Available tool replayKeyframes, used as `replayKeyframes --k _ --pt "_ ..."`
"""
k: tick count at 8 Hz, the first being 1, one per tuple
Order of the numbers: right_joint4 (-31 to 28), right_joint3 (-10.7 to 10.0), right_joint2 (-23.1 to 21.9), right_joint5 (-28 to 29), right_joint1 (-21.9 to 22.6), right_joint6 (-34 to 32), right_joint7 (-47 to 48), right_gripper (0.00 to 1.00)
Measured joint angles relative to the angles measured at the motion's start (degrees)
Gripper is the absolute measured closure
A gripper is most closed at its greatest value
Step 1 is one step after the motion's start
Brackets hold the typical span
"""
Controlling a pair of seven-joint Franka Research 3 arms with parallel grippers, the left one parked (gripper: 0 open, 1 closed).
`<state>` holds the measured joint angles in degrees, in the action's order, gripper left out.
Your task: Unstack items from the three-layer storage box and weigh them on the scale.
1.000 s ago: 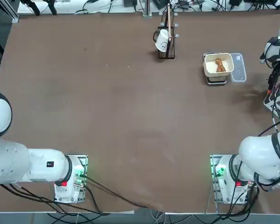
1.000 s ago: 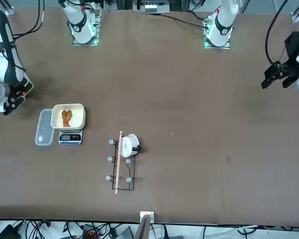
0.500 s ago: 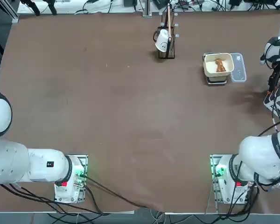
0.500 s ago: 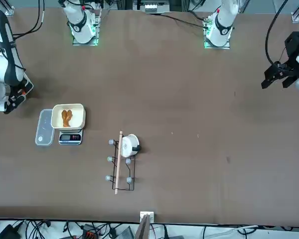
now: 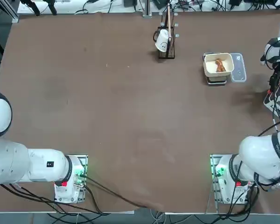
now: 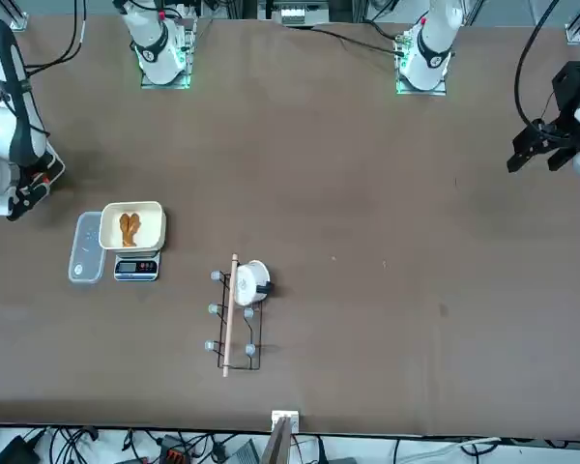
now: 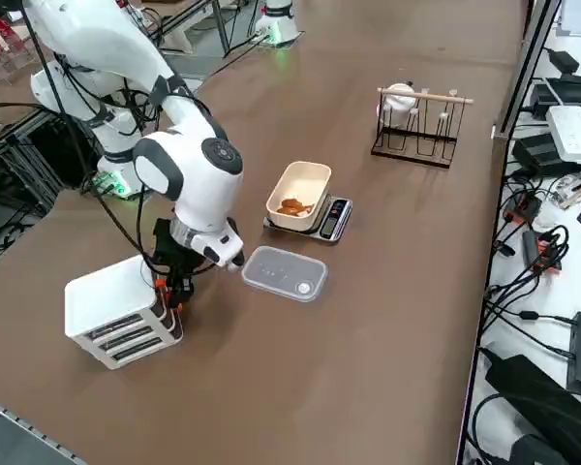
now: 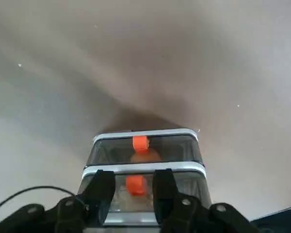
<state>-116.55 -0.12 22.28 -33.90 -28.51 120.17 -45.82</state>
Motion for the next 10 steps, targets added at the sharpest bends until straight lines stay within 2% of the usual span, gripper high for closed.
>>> replayKeyframes --k 4,6,7,10 --pt "0.0 0.1 0.4 -0.2 0.0 0.1 0.5 0.52" --pt "0.0 0.1 0.4 -0.3 0.0 0.2 0.6 0.67" --pt "0.1 0.1 0.4 -0.3 0.0 0.3 0.7 0.85" --pt "0.2 0.1 0.4 -0.3 0.0 0.3 0.9 0.88"
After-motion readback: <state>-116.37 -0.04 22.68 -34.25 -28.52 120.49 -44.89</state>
